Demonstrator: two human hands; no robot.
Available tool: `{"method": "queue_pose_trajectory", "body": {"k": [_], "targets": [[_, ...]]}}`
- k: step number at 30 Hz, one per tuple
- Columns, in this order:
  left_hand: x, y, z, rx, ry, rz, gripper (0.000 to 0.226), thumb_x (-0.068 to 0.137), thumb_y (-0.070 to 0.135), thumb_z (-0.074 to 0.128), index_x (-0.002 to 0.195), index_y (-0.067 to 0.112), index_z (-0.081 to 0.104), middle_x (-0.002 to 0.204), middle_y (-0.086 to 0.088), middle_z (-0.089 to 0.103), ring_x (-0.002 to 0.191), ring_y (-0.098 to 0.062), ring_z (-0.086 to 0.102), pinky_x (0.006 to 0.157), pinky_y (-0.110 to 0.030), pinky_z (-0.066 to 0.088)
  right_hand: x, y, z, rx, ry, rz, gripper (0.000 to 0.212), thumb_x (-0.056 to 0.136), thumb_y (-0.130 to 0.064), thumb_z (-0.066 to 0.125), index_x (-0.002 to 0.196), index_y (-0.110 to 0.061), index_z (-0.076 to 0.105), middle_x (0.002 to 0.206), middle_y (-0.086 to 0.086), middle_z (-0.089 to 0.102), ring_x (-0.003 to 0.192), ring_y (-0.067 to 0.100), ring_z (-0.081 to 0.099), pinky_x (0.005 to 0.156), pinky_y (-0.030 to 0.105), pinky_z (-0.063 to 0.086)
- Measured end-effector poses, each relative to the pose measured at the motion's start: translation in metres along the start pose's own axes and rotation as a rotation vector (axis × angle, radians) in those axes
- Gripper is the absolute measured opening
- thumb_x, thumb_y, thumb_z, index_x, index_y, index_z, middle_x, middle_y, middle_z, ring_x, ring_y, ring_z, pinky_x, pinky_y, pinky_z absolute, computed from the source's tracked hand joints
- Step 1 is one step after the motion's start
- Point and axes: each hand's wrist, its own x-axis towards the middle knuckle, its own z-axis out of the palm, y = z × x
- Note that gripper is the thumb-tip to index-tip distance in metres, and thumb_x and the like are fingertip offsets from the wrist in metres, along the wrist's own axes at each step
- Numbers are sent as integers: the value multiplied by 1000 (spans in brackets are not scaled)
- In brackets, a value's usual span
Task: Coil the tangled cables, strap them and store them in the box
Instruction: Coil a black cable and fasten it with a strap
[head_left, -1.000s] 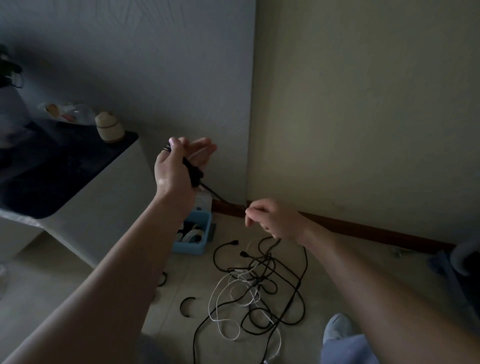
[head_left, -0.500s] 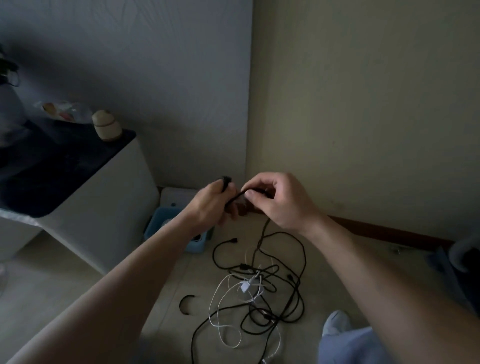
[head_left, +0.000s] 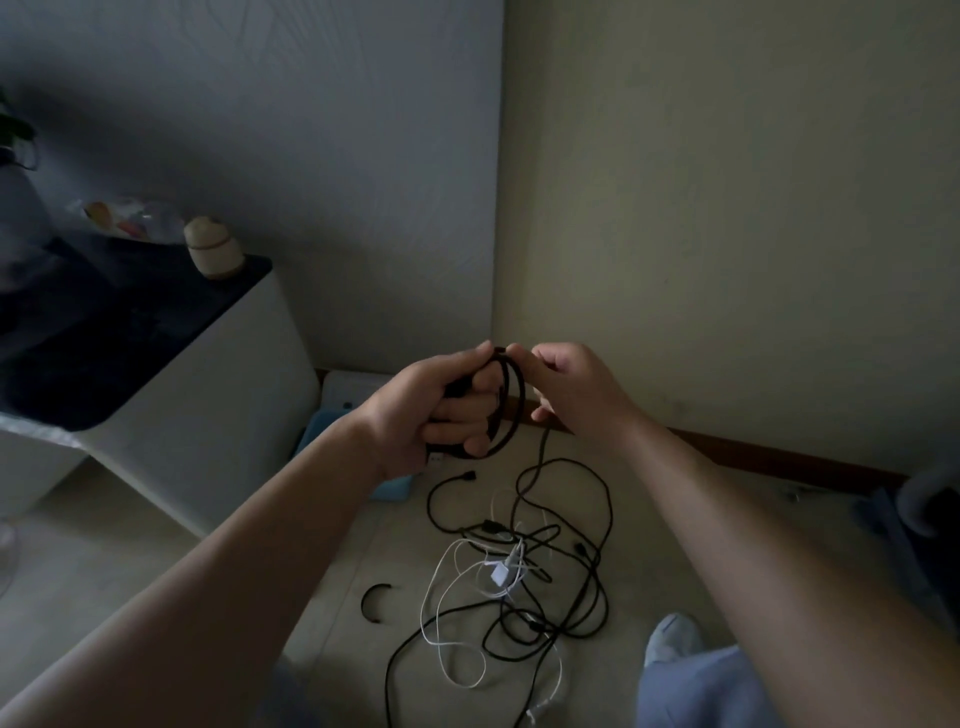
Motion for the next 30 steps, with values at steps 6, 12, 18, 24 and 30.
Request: {"method": "queue_pose_trajectory", "body": {"k": [6, 12, 18, 24, 30], "targets": [[2, 4, 1, -239, 21, 91, 41, 99, 44, 40, 66, 21, 48, 45, 12, 23, 36, -6, 15, 48, -21, 38, 6, 18, -8, 152, -109, 156, 56, 81, -70, 48, 48, -25, 39, 47, -1, 44, 59, 22, 65, 70, 35, 45], [-3, 20, -1, -445, 137, 311, 41, 101, 46, 36, 67, 23, 43, 46, 11, 24, 35, -6, 23, 48, -18, 40, -4, 31, -1, 155, -452, 374, 49, 95, -59, 40, 65, -21, 48, 69, 8, 63, 85, 26, 70, 85, 38, 43], [-5, 36, -12, -338, 475, 574, 41, 106, 43, 35, 74, 20, 46, 55, 5, 45, 49, -12, 47, 63, -27, 46, -13, 37, 5, -98, -520, 414, 32, 106, -32, 38, 81, -19, 54, 77, 5, 69, 73, 13, 60, 71, 32, 39], [5, 27, -22, 116, 755, 721, 31, 110, 31, 34, 93, 13, 52, 100, -17, 76, 98, -34, 73, 95, -43, 56, -16, 9, 16, -135, -361, 76, 28, 101, -35, 49, 85, -31, 72, 49, -16, 47, 44, 0, 42, 47, 12, 34], [15, 3, -35, 521, 832, 544, 24, 109, 31, 35, 102, 13, 49, 99, -8, 77, 87, -29, 75, 85, -49, 57, -17, -23, 22, -143, -208, -106, 19, 97, -25, 61, 95, -22, 79, 75, -23, 72, 73, -6, 65, 62, 13, 43]]}}
